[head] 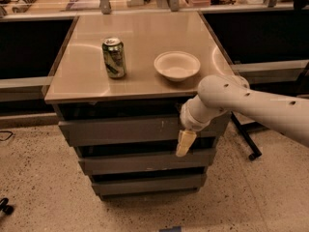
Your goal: Open top drawer
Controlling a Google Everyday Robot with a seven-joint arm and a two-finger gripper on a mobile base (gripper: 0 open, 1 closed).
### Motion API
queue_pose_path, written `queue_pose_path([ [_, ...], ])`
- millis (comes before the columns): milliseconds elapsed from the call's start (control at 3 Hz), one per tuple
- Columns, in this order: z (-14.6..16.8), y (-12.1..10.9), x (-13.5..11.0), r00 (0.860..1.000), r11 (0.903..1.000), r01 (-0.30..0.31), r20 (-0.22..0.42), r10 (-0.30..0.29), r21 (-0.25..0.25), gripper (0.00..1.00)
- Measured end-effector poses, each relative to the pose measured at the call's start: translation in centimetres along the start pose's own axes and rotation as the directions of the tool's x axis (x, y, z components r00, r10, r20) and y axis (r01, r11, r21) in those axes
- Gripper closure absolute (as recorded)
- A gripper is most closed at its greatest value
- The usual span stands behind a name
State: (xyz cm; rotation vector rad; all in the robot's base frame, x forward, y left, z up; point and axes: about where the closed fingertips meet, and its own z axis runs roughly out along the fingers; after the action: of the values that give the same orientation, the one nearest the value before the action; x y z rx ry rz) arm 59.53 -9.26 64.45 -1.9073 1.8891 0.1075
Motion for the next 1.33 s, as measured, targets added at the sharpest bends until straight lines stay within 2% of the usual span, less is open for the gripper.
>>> queue_pose_path([
  [333,-0.2,0.6,-0.3,1.0,0.9986,-0.007,0.002,0.007,-0.053,0.0],
  [667,-0.9,1.5,-0.7,0.999,0.9912,-0.042,0.01,0.044,-0.125,0.0],
  [1000,-1.5,2.6,-1.1,0.997,0.9799,-0.068,0.025,0.074,-0.188,0.0],
  [1333,-2.1,4.1,-1.9,0.995,0.9641,-0.072,0.054,0.088,-0.256,0.0],
])
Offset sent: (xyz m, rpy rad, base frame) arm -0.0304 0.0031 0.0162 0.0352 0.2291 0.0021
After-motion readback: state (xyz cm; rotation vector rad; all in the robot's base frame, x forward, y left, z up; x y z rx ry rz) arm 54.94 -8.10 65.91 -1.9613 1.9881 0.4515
